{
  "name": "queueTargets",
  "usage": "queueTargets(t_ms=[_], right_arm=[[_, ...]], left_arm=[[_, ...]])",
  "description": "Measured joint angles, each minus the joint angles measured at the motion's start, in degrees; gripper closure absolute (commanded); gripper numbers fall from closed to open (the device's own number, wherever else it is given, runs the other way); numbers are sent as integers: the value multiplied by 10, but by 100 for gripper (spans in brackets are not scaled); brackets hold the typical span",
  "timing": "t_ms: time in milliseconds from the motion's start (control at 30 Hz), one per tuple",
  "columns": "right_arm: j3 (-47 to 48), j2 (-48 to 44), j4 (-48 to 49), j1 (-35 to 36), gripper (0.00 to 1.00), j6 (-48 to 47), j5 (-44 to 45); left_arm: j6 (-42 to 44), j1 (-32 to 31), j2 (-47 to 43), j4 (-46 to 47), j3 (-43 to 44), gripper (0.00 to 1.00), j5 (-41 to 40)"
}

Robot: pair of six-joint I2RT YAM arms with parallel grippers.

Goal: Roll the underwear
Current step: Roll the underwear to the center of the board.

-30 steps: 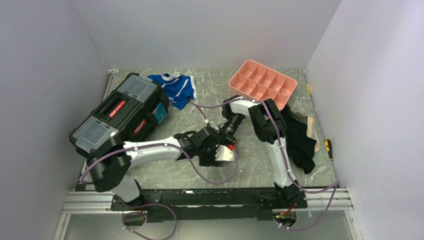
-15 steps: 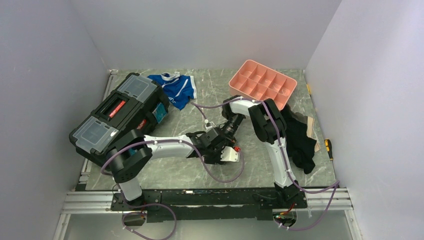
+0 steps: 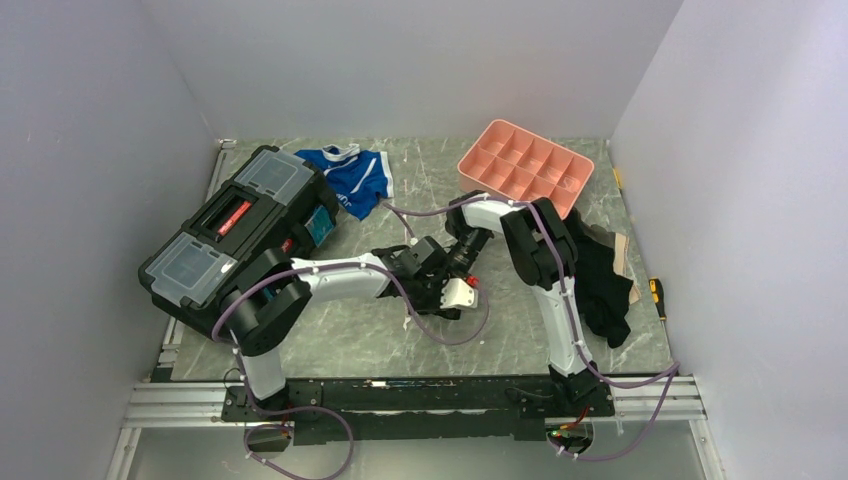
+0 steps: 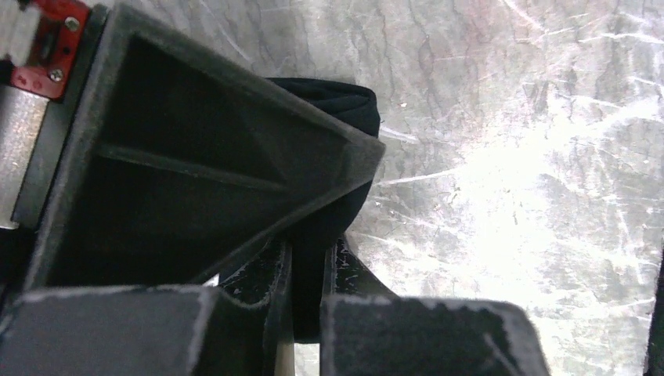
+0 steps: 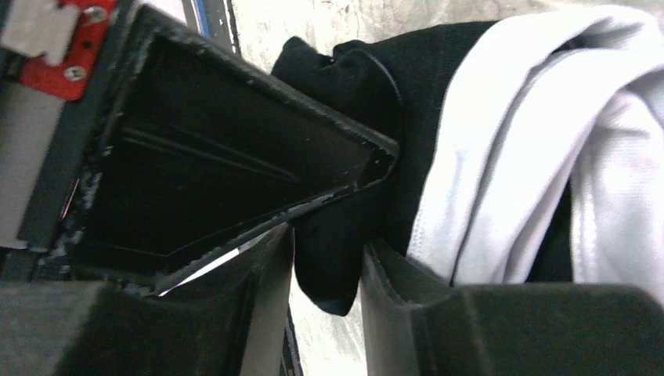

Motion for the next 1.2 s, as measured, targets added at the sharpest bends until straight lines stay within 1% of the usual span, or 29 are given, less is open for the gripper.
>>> queueTargets(t_ms=[100,167,500,700,933,1033,1200], right_arm=[[-10,-19,8,-3,51,6,5],[-17,-33,14,-9,49,10,8],[-29,-103,44,-50,46,9,25],[-69,-155,50,-93,45,9,33],[-144,-267,102,-175,44,37,50],[-176,-321,137,-200,44,65,69],[-224,-388,195,-216,43,113,94]], left_arm=[[4,10,9,-16,13,100,26],[11,13,12,-27,20,100,35],[26,20,30,-59,48,100,52],[30,27,50,-95,79,100,70],[29,66,103,-173,151,100,156],[33,90,146,-234,206,100,211],[48,123,230,-344,306,100,299]])
